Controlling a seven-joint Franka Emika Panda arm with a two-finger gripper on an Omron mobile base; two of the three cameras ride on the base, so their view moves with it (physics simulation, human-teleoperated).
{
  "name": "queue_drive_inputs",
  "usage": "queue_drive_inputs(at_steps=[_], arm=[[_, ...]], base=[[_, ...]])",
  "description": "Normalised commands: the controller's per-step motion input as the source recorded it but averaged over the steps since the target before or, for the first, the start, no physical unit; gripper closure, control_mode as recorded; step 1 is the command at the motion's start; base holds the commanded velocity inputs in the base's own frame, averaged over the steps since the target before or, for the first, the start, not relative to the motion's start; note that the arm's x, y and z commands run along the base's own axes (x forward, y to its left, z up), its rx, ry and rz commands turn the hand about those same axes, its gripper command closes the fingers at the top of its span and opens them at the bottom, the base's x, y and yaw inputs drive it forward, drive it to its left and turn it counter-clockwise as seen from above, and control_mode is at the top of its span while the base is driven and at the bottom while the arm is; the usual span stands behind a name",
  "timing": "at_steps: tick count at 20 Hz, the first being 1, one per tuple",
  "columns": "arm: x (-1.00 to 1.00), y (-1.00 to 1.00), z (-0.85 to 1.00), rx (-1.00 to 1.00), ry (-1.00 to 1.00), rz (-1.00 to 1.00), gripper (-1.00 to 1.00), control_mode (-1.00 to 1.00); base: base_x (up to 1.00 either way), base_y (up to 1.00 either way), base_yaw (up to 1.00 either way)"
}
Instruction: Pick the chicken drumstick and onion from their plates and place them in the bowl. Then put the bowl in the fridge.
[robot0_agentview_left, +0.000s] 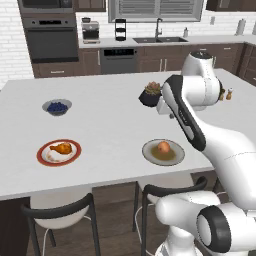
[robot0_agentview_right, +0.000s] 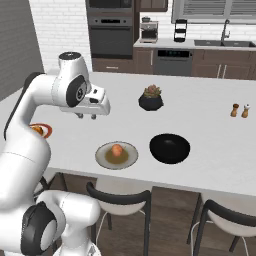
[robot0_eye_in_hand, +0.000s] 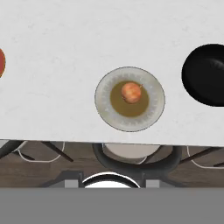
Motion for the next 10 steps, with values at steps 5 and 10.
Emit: queue_drive_inputs(at_steps=[5, 10], arm=[[-0.09, 0.00, -0.19, -0.02, 0.02, 0.00, -1.00, -1.00], [-0.32, -0.22, -0.77, -0.05, 0.00, 0.00, -1.00, -1.00]], base=[[0.00, 0.00, 0.00], [0.00, 0.00, 0.00]])
